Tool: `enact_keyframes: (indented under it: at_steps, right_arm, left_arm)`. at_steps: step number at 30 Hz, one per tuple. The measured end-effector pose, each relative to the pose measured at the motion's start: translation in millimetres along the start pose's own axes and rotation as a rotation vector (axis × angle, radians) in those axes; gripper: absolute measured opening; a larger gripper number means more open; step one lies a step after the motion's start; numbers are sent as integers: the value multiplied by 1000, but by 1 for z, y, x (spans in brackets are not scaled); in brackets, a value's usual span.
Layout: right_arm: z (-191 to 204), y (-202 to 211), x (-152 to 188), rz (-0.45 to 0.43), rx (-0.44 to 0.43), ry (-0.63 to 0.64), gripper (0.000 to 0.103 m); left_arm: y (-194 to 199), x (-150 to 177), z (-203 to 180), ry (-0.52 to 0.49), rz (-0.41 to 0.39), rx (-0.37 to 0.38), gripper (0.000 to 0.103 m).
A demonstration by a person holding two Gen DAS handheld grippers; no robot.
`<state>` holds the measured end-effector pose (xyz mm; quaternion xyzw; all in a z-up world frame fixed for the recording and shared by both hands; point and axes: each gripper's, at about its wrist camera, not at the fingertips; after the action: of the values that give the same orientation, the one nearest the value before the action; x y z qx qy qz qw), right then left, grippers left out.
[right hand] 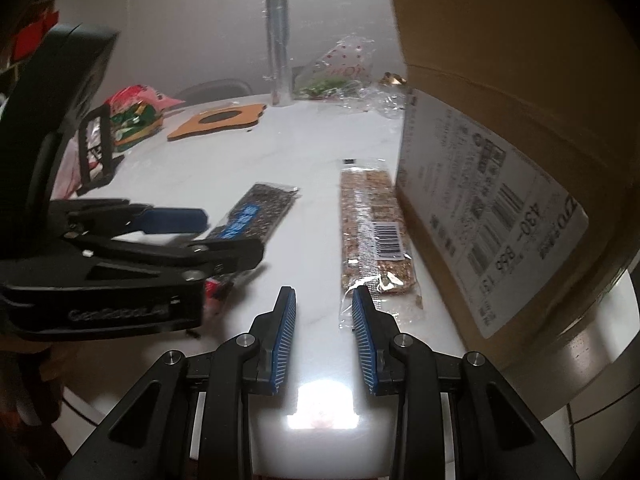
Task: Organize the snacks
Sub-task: 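Position the left gripper around the dark sesame bar while the right gripper approaches the nut bar, then close the left gripper on the sesame bar while the right gripper closes on the nut bar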
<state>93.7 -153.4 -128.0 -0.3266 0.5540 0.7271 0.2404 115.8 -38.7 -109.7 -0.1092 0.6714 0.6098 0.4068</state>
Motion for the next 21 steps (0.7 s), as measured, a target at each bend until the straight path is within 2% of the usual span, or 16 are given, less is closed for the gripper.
enact_keyframes:
  at_steps: [3, 9, 14, 19, 21]
  right_arm:
    - [5, 4, 5, 8, -11, 6, 26]
    - [10, 17, 16, 31, -29, 25, 26]
    - [14, 27, 22, 39, -20, 54, 25]
    - [9, 31, 9, -34, 29, 58, 27]
    - [5, 25, 4, -34, 42, 49, 28]
  left_arm:
    - [1, 3, -1, -24, 3, -23, 58]
    - [8, 10, 6, -44, 4, -37, 41]
    - [15, 17, 16, -30, 2, -33, 41]
    - [18, 21, 23, -1, -2, -31, 40]
    - [18, 21, 25, 6, -1, -31, 40]
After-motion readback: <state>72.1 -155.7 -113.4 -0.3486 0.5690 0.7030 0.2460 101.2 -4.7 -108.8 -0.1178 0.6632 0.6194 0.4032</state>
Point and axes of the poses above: each gripper's, at about its wrist camera, not at the fingertips, and y roughly against the way its jaws point, z to its left, x to its underside, and after that the axes turned 14 degrees about -y, right-handed
